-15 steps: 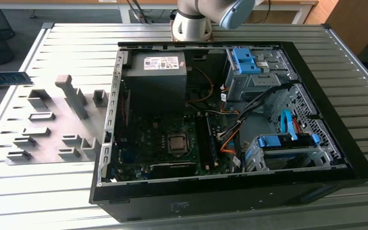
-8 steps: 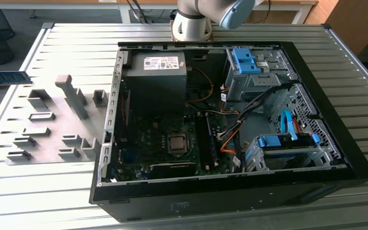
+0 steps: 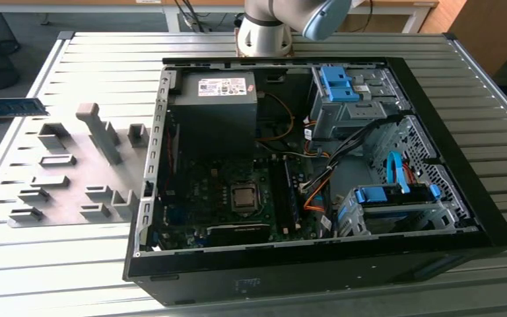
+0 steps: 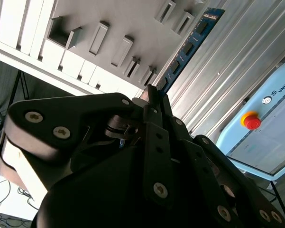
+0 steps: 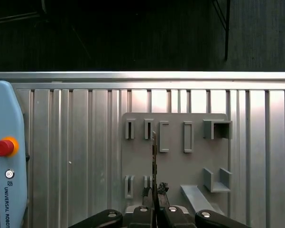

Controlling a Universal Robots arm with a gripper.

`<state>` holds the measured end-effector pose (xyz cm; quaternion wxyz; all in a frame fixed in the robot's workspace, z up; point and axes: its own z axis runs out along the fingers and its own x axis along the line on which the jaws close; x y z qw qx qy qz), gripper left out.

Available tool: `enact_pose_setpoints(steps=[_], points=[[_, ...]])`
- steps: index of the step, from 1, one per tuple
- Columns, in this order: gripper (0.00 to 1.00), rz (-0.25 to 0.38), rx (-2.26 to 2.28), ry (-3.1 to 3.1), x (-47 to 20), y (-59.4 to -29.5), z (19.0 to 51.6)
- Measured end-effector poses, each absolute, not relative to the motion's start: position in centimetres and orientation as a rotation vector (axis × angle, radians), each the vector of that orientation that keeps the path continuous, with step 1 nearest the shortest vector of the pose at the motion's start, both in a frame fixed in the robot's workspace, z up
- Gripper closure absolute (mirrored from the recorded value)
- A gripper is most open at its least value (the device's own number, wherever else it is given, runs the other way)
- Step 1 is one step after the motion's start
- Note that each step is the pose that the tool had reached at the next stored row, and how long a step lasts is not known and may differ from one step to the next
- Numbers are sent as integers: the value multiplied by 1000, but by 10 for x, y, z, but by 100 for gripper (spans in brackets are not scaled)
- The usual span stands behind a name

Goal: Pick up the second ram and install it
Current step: 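Pick up the second ram and move it above second insertion slot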

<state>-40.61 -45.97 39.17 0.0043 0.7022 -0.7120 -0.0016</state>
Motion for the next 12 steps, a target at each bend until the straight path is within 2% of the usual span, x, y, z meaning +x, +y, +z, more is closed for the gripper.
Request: enact_pose_setpoints(steps=[12], points=[[85,-5,2200,-2231,-400,-460,392]])
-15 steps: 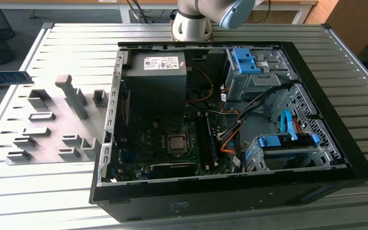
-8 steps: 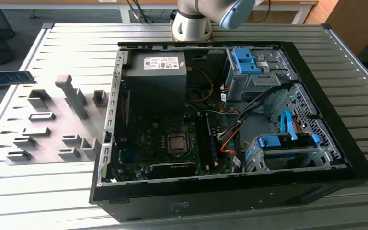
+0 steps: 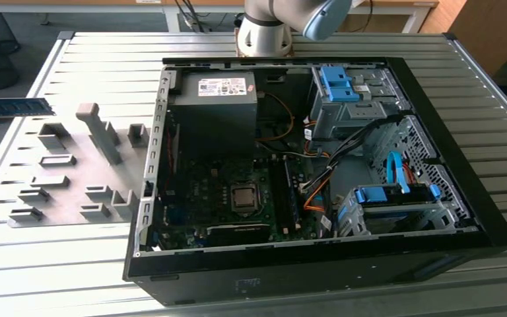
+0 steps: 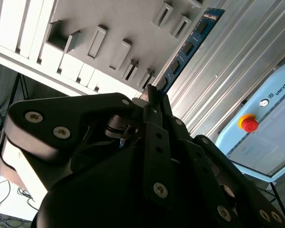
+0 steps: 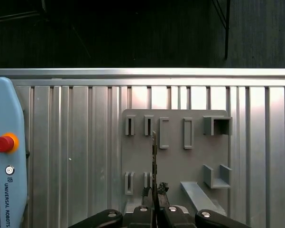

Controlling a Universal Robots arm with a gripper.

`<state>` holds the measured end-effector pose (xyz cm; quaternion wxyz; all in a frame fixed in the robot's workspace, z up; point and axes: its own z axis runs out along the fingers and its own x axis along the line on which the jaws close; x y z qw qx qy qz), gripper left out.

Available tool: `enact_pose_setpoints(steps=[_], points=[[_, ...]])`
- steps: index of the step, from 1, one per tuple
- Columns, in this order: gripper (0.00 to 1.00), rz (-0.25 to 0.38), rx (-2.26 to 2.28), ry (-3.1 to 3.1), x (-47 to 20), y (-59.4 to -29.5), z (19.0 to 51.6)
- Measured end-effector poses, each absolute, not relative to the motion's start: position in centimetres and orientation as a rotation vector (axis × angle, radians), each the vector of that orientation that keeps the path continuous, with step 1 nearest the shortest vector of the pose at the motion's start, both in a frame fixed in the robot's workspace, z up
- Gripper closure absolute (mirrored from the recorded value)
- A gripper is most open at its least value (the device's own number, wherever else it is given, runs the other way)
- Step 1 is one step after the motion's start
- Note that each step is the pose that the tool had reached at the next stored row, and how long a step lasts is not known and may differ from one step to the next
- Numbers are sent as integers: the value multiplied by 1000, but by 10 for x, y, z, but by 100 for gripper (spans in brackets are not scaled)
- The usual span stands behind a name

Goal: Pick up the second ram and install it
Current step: 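Pick up the second ram and move it above second insertion slot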

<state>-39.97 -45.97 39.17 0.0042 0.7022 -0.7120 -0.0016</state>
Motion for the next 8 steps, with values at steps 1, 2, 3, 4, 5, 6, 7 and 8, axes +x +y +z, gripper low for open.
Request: enact_pose_setpoints(steps=[1,2,3,4,5,6,7,8], points=[[85,-5,2200,-2231,-400,-460,392],[85,-5,2200,-2231,-400,-460,392],[85,-5,2200,-2231,-400,-460,394],[85,-5,2200,-2231,-400,-460,395],[85,-5,2200,-2231,-400,-460,397],[85,-5,2200,-2231,-400,-460,398],[85,-5,2200,-2231,-400,-460,399],[85,-5,2200,-2231,-400,-460,399]])
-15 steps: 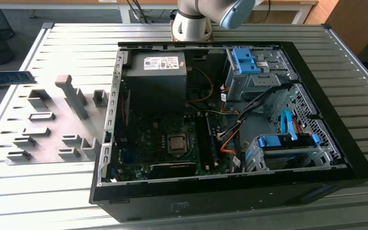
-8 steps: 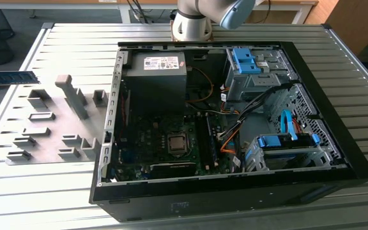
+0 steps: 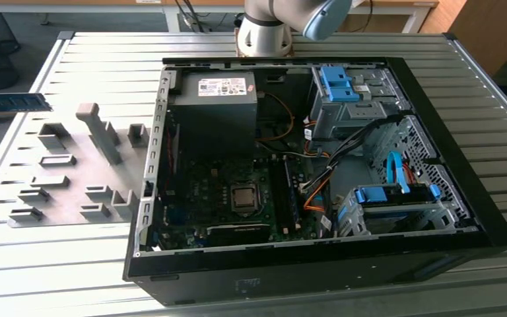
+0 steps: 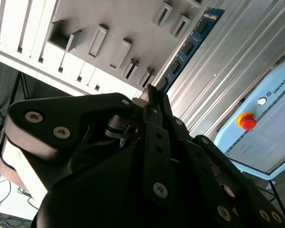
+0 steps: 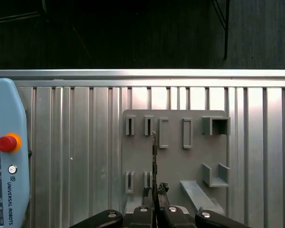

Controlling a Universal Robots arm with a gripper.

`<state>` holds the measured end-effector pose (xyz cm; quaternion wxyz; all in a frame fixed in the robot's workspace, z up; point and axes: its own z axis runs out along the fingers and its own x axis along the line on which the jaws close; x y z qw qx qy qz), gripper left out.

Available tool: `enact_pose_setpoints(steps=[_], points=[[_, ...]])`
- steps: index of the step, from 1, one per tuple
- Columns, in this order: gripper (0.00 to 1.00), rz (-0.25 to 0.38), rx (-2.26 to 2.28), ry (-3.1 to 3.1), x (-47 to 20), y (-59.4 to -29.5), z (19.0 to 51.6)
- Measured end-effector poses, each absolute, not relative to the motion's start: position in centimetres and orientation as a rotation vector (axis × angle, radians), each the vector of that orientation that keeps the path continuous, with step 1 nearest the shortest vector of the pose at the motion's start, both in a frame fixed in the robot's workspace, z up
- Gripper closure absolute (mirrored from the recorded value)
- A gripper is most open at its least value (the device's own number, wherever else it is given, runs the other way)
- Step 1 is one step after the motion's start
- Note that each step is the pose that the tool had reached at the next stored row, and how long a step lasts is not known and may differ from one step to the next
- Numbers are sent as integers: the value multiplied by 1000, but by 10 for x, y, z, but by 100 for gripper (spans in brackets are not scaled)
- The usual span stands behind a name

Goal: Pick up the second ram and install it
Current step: 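Pick up the second ram and move it above second insertion slot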

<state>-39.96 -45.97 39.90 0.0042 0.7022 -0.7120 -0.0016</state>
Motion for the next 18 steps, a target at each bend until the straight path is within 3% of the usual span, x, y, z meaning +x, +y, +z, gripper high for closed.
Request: enact_pose_setpoints(steps=[18], points=[[85,-5,2200,-2231,-391,-460,399]])
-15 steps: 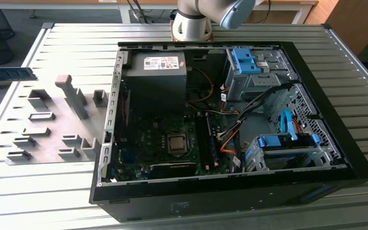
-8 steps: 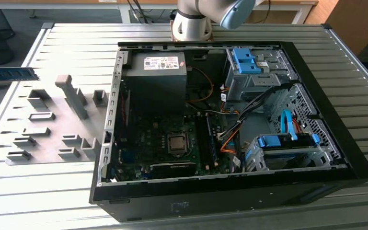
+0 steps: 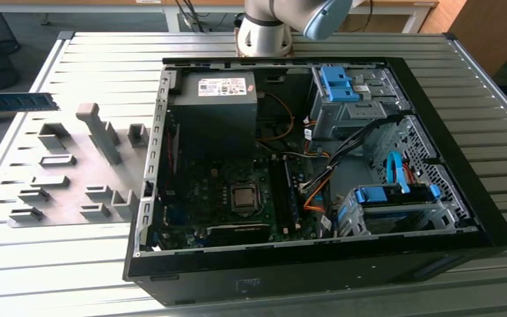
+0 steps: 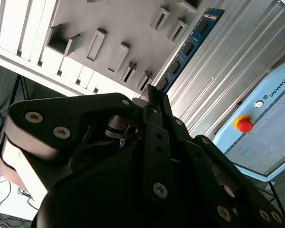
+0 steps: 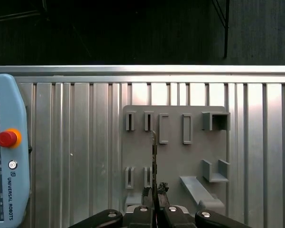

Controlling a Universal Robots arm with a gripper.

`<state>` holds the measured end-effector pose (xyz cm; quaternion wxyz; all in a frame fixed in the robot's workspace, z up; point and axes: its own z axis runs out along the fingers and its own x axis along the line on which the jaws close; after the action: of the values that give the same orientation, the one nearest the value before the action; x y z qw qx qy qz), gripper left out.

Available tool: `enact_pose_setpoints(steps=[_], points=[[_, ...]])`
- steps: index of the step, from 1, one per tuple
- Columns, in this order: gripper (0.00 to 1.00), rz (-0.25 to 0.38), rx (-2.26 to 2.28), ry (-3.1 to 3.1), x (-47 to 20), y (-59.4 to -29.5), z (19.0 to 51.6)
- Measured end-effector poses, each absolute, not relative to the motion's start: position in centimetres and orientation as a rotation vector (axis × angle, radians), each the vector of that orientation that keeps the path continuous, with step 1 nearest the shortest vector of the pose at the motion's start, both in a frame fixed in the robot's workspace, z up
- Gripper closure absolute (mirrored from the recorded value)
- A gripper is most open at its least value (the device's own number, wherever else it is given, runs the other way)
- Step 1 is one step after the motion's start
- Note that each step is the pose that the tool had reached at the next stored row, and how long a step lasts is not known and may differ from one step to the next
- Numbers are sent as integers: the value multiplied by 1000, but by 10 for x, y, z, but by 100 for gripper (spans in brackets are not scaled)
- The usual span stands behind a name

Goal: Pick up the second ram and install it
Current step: 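Pick up the second ram and move it above second insertion slot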

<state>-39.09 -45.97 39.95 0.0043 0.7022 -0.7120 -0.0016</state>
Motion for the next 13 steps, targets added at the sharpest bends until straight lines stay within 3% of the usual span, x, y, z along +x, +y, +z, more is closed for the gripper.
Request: enact_pose_setpoints(steps=[13], points=[[85,-5,2200,-2231,-385,-460,399]])
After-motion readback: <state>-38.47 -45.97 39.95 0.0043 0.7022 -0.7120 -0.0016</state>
